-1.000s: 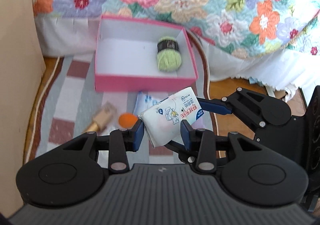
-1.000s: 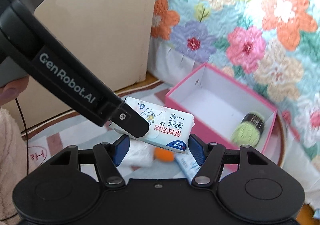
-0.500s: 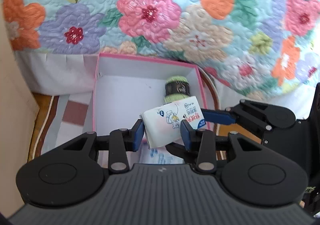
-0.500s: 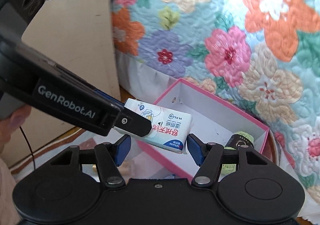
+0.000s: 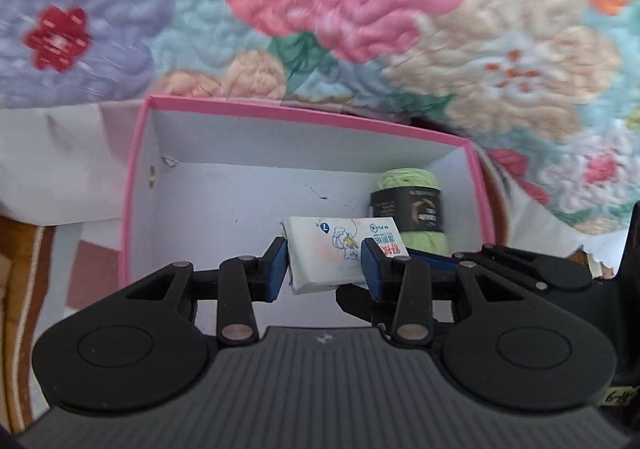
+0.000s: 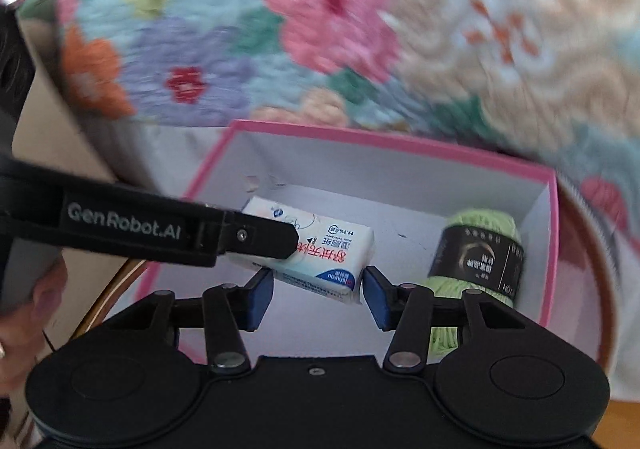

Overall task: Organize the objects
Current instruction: 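Carry the wet-wipe pack with the left tool into the pink box, then open the left tool to release the wipes and withdraw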

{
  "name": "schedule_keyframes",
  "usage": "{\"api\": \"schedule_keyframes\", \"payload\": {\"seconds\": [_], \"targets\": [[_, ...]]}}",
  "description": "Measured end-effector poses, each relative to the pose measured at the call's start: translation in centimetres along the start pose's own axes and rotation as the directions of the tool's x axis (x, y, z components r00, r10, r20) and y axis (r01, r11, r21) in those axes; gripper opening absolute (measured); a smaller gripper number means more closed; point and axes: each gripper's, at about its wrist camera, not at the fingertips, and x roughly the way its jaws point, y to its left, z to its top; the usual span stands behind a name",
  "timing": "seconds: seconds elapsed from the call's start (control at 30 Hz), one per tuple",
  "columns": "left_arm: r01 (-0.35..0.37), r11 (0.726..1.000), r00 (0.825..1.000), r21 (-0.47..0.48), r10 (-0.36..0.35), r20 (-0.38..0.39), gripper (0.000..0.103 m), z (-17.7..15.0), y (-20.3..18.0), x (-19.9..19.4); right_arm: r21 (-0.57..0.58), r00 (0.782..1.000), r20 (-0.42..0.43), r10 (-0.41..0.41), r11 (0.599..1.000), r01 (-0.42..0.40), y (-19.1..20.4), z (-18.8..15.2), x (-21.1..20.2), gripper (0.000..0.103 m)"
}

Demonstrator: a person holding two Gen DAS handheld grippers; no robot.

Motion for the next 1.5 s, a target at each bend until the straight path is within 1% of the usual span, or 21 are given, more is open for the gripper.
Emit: {"api": "schedule_keyframes", "payload": {"seconds": [0.2, 0.33, 0.43, 0.6, 0.7, 0.73, 0.8, 0.87, 0.93, 1.0, 1.03, 1.1, 1.17, 1.23, 1.3, 1.33, 1.4, 1.5], "targets": [[-0.001, 0.999, 0.998, -0.04, -0.001, -0.055, 0.038, 1.3, 1.2, 5.0, 0.057, 0.996, -0.074, -0.046, 0.997, 0.05, -1.9, 0.7, 4.4, 0.055], [-0.012, 0.998, 0.997, -0.064, 0.007, -0.071, 0.038, 2.0, 1.6, 7.1, 0.049, 0.988, -0.115, -0.099, 0.993, 0.105, -2.0, 1.4, 6.3, 0.053], [-0.016, 0.995, 0.997, -0.094, 0.009, -0.081, 0.038, 2.4, 2.0, 8.3, 0.038, 0.98, -0.139, -0.141, 0.988, 0.148, -1.8, 1.8, 7.3, 0.049], [-0.021, 0.987, 0.996, -0.159, 0.007, -0.09, 0.038, 3.0, 2.5, 9.7, 0.044, 0.967, -0.138, -0.214, 0.974, 0.222, -1.8, 2.4, 8.5, 0.04], [-0.03, 0.986, 0.997, -0.163, 0.018, -0.072, 0.038, 3.2, 2.3, 9.8, 0.041, 0.962, -0.133, -0.239, 0.968, 0.246, -1.6, 2.7, 9.0, 0.037], [-0.031, 0.986, 0.997, -0.164, 0.019, -0.072, 0.038, 3.3, 2.2, 9.8, 0.031, 0.958, -0.135, -0.253, 0.965, 0.26, -1.5, 2.8, 9.2, 0.035], [-0.032, 0.985, 0.997, -0.167, 0.021, -0.069, 0.038, 3.3, 2.0, 10.1, 0.008, 0.951, -0.133, -0.28, 0.959, 0.283, -1.2, 2.8, 9.4, 0.034], [-0.036, 0.983, 0.997, -0.178, 0.023, -0.075, 0.037, 3.1, 1.8, 10.4, -0.02, 0.949, -0.123, -0.291, 0.957, 0.291, -0.9, 2.7, 9.1, 0.034], [-0.012, 0.977, 0.995, -0.212, -0.01, -0.101, 0.036, 3.0, 2.2, 11.0, -0.055, 0.947, -0.08, -0.311, 0.95, 0.307, -0.1, 2.1, 7.8, 0.035], [0.02, 0.965, 0.992, -0.263, -0.052, -0.117, 0.036, 2.7, 2.3, 11.4, -0.052, 0.952, -0.015, -0.305, 0.951, 0.304, 0.6, 1.4, 5.9, 0.038], [0.019, 0.964, 0.993, -0.265, -0.049, -0.108, 0.036, 2.7, 2.2, 11.3, -0.029, 0.961, -0.008, -0.278, 0.96, 0.277, 0.7, 1.0, 5.1, 0.039], [-0.004, 0.972, 0.996, -0.234, -0.018, -0.089, 0.036, 2.7, 1.7, 10.8, 0.022, 0.974, -0.028, -0.223, 0.974, 0.223, 0.5, 0.4, 4.1, 0.039], [-0.007, 0.98, 0.996, -0.2, -0.011, -0.086, 0.036, 2.5, 1.0, 9.7, 0.067, 0.982, -0.043, -0.184, 0.98, 0.187, 0.1, -0.5, 3.3, 0.039], [-0.008, 0.989, 0.996, -0.145, -0.005, -0.093, 0.042, 2.2, 0.2, 8.5, 0.092, 0.986, -0.045, -0.163, 0.982, 0.166, -0.1, -1.6, 2.6, 0.039], [-0.033, 0.997, 0.993, -0.077, 0.024, -0.117, 0.045, 1.8, -0.8, 7.2, 0.113, 0.989, -0.043, -0.144, 0.983, 0.148, -0.1, -2.7, 2.0, 0.042], [-0.044, 0.998, 0.992, -0.048, 0.038, -0.119, 0.047, 1.4, -1.3, 6.5, 0.116, 0.99, -0.042, -0.136, 0.983, 0.14, -0.7, -3.6, 1.1, 0.044], [-0.049, 0.998, 0.992, -0.03, 0.046, -0.117, 0.049, 0.9, -1.6, 5.1, 0.12, 0.992, -0.035, -0.12, 0.985, 0.124, -0.7, -4.9, 0.1, 0.047], [-0.041, 0.999, 0.991, -0.028, 0.037, -0.129, 0.05, -0.2, -1.4, 2.4, 0.117, 0.995, -0.024, -0.093, 0.989, 0.095, -0.4, -5.3, -0.9, 0.048]]}}
